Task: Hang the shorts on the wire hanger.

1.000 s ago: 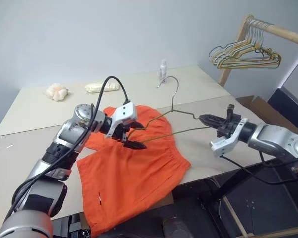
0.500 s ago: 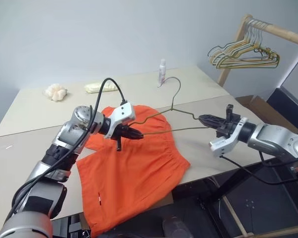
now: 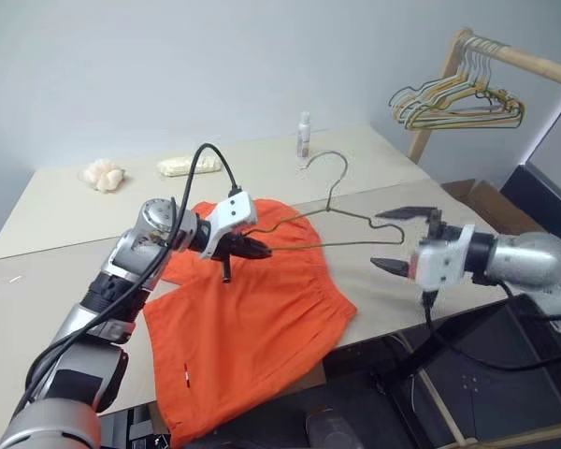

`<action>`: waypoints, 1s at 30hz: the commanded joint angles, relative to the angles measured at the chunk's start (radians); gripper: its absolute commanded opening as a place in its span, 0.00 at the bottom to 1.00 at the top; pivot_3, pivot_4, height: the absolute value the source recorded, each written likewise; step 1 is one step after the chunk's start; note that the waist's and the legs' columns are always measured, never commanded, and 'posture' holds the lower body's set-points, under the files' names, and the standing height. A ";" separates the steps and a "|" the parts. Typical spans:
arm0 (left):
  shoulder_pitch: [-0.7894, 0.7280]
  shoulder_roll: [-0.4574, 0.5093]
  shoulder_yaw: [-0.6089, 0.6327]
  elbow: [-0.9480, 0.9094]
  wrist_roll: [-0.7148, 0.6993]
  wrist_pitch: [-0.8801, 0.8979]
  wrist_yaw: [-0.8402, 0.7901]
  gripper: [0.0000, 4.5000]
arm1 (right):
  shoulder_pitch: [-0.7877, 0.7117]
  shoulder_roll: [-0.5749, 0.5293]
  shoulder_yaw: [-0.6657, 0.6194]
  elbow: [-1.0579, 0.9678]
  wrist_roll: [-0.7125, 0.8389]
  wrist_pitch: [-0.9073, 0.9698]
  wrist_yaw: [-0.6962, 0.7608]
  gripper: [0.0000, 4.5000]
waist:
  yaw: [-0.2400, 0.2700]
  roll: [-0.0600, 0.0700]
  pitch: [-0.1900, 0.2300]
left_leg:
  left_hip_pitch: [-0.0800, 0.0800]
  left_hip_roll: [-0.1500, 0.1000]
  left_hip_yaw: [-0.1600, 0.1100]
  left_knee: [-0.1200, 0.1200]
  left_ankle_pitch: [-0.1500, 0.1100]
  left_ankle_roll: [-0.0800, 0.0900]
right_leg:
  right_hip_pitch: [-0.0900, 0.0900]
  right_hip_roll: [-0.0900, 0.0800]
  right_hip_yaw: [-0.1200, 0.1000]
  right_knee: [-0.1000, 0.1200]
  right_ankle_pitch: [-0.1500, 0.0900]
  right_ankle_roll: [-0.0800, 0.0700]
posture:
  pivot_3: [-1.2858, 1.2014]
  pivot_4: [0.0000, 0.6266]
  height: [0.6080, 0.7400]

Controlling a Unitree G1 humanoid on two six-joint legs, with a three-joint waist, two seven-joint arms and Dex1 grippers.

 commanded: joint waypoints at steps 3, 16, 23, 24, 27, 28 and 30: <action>0.003 0.021 0.032 -0.046 0.004 -0.046 0.006 0.00 | -0.171 -0.006 -0.020 -0.036 0.126 0.450 0.186 0.99 | 0.015 0.000 0.000 | 0.000 0.000 -0.001 0.000 0.000 0.000 | -0.001 0.000 0.000 0.000 0.000 0.000 | 0.41 0.00 1.00; 0.026 0.034 0.043 -0.088 -0.010 -0.069 -0.003 0.00 | -0.414 0.128 0.187 0.142 -0.133 0.704 0.433 0.72 | 0.075 0.001 0.000 | -0.010 -0.002 -0.001 0.001 0.000 0.000 | -0.012 -0.004 0.000 0.002 0.000 0.000 | 0.42 0.00 1.00; 0.036 0.036 0.044 -0.101 -0.016 -0.082 -0.015 0.00 | -0.430 0.177 0.187 0.179 -0.194 0.672 0.495 0.21 | 0.080 0.001 0.000 | -0.017 -0.003 -0.001 0.002 0.000 0.000 | -0.021 -0.005 0.000 0.004 0.000 0.000 | 0.42 0.00 1.00; 0.036 0.036 0.044 -0.101 -0.016 -0.085 -0.016 0.00 | -0.428 0.181 0.185 0.180 -0.201 0.664 0.502 0.13 | 0.080 0.001 0.000 | -0.017 -0.003 -0.001 0.002 0.000 0.000 | -0.021 -0.005 0.000 0.004 0.000 0.000 | 0.42 0.00 1.00; 0.037 0.033 0.047 -0.095 -0.019 -0.105 -0.024 0.00 | -0.417 0.187 0.172 0.175 -0.210 0.650 0.517 0.00 | 0.078 0.001 0.000 | -0.017 -0.003 -0.001 0.003 0.000 0.000 | -0.021 -0.004 0.000 0.004 0.000 0.000 | 0.42 0.00 1.00; 0.041 0.030 0.049 -0.092 -0.021 -0.130 -0.031 0.00 | -0.412 0.188 0.166 0.173 -0.210 0.643 0.522 0.00 | 0.078 0.001 -0.001 | -0.017 -0.003 -0.001 0.003 0.000 0.000 | -0.020 -0.004 0.000 0.004 0.000 0.000 | 0.42 0.00 1.00; 0.052 0.027 0.059 -0.079 -0.032 -0.190 -0.052 0.00 | -0.400 0.185 0.153 0.163 -0.202 0.637 0.531 0.00 | 0.077 0.001 -0.001 | -0.017 -0.003 -0.001 0.003 0.000 -0.001 | -0.020 -0.004 0.000 0.004 0.000 0.000 | 0.42 0.00 1.00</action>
